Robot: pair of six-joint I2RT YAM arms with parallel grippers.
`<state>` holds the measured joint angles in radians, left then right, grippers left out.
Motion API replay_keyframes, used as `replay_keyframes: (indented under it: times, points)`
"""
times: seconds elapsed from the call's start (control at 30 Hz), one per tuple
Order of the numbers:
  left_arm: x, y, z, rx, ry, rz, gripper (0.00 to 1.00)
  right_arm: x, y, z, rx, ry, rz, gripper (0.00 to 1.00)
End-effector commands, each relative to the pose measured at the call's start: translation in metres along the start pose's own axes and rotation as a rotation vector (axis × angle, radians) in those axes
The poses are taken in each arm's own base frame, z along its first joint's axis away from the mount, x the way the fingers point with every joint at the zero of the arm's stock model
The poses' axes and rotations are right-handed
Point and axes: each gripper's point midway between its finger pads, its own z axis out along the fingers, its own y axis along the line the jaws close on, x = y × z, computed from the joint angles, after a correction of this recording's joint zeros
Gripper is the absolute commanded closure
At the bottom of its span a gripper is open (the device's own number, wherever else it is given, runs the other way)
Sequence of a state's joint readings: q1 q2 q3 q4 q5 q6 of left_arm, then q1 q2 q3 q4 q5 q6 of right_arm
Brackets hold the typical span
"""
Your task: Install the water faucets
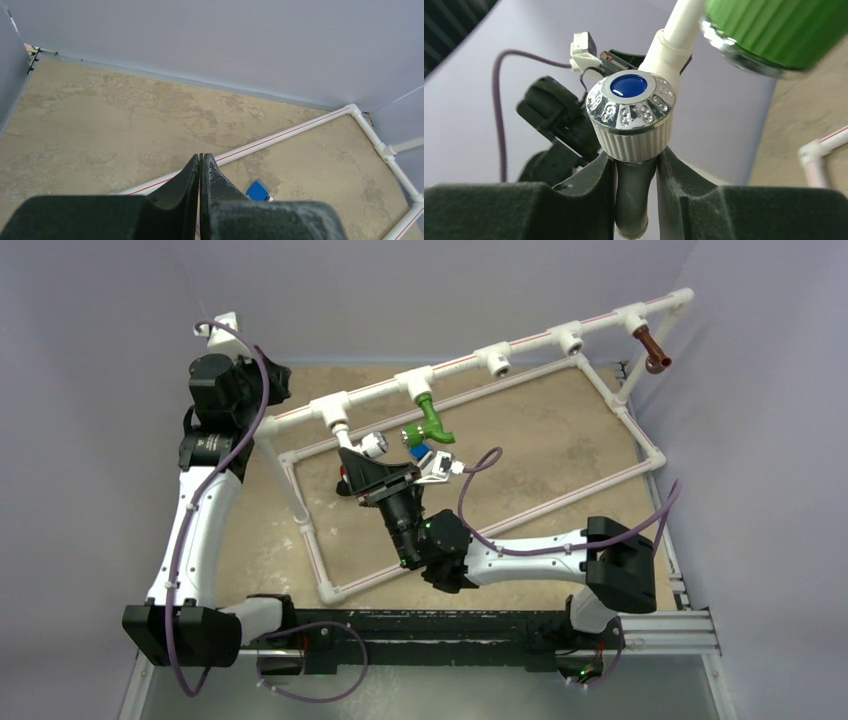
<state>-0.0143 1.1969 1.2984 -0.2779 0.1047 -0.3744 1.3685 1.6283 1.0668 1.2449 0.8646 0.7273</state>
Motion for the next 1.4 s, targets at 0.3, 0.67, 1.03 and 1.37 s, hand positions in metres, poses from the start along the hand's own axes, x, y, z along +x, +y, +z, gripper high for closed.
replay_keyframes:
  times: [0.3, 0.67, 1.03, 1.37]
  points:
    - [0.086, 0.024, 0.0, -0.064, 0.281, -0.021, 1.0, -0.022, 0.048, -0.004, -0.112, 0.023, 0.797, 1.0]
    - [0.088, 0.026, 0.001, -0.073, 0.283, -0.018, 1.0, -0.029, 0.05, -0.013, -0.146, 0.03, 0.749, 0.3]
    - [0.088, 0.027, 0.001, -0.079, 0.283, -0.016, 1.0, -0.016, 0.038, -0.027, -0.142, 0.118, 0.507, 0.09]
    - [0.088, 0.028, 0.002, -0.084, 0.283, -0.014, 1.0, -0.006, 0.019, -0.06, -0.16, 0.283, 0.126, 0.1]
